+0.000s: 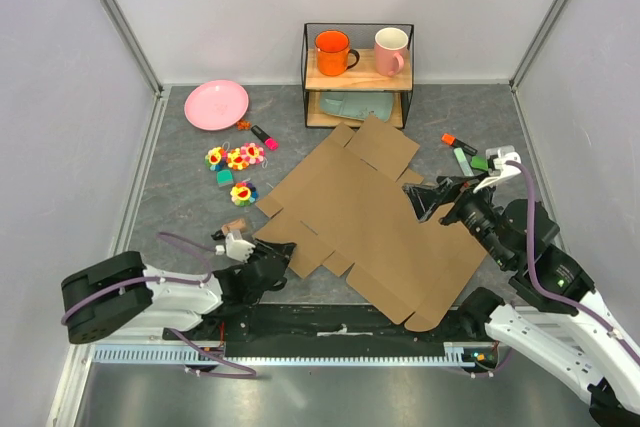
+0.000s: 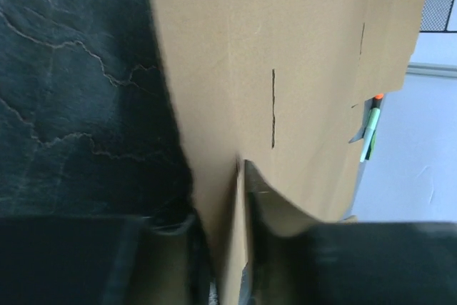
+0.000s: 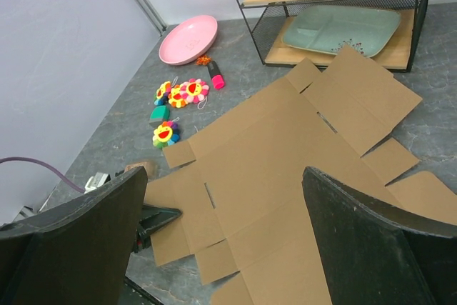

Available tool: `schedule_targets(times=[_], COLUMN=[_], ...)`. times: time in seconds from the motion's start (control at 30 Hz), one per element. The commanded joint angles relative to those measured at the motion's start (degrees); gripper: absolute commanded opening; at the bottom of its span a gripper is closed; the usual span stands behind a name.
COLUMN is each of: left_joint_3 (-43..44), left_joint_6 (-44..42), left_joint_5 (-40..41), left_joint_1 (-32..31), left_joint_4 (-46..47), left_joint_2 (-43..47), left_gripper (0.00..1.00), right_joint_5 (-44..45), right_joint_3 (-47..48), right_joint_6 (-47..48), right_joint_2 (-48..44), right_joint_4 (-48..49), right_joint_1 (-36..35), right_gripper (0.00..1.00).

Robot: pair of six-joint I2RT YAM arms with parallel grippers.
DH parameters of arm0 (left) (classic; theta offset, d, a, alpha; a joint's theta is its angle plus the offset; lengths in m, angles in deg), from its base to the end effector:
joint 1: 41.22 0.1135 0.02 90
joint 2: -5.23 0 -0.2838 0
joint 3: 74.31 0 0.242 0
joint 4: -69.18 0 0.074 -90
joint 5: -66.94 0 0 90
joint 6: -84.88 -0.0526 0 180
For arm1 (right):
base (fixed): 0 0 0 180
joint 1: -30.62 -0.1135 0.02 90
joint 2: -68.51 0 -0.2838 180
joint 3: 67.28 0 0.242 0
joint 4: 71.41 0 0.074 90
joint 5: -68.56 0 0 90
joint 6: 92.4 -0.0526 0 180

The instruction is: Fold the paper box

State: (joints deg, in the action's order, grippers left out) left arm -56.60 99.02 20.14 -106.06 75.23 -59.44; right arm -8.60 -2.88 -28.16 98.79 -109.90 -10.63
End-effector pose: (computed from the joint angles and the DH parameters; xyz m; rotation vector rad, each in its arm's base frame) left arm 0.0958 -0.1192 0.1196 -1.0990 1.9113 -0.9037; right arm 0.0830 0.0573 0.3828 -0.0530 1.6924 0.7033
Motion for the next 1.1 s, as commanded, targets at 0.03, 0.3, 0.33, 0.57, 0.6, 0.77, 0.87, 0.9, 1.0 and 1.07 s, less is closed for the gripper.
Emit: schedule_targets(times=[0.03,0.3,0.33,0.57,0.6,0.77,0.87,0.9,1.0,1.07], left_joint_3=[0.4,12.2,14.6,46.4,50.2,75.0,88.1,90.7,97.5,100.9], left_joint_6=[-8.9,-26.9,-37.1,-80.6,-82.7,-88.8,-89.5,-90.0,-89.2,-88.4], left_joint_5=[-1.8,3.5,4.6,0.4,-2.2,-13.6,-25.3,-32.5,-45.2,-49.8], left_joint_1=[1.6,1.6,1.6,4.4,4.4,4.3,4.3,4.3,4.3,4.3], left_joint_4=[6.7,-10.4,-11.7,-20.0,-23.3,-38.7,-48.2,-49.5,-51.3,-51.3], left_joint_2=[-3.1,15.7,17.4,19.8,17.9,11.7,6.4,5.3,2.1,0.8], left_gripper=[0.16,0.02,0.02,0.02,0.02,0.02,0.02,0.02,0.02,0.02], right_joint_5=[1.5,2.5,3.1,7.8,8.0,8.8,8.7,8.5,8.6,8.3], right_joint_3=[0.5,4.4,5.8,14.1,15.0,19.9,21.6,21.9,22.5,22.8], right_joint_6=[-0.8,0.8,1.9,8.0,8.4,8.9,8.4,8.3,7.3,7.0], right_joint_2=[-1.0,-1.3,-1.0,1.8,2.0,2.5,2.7,2.7,2.5,2.4], right_joint_4=[-0.4,-2.3,-2.5,-5.4,-5.6,-6.4,-7.2,-7.5,-7.8,-8.1], right_joint_1=[0.0,0.0,0.0,0.0,0.1,0.0,0.0,0.0,0.0,0.1], right_gripper=[0.98,0.98,0.98,0.98,0.98,0.98,0.98,0.98,0.98,0.98])
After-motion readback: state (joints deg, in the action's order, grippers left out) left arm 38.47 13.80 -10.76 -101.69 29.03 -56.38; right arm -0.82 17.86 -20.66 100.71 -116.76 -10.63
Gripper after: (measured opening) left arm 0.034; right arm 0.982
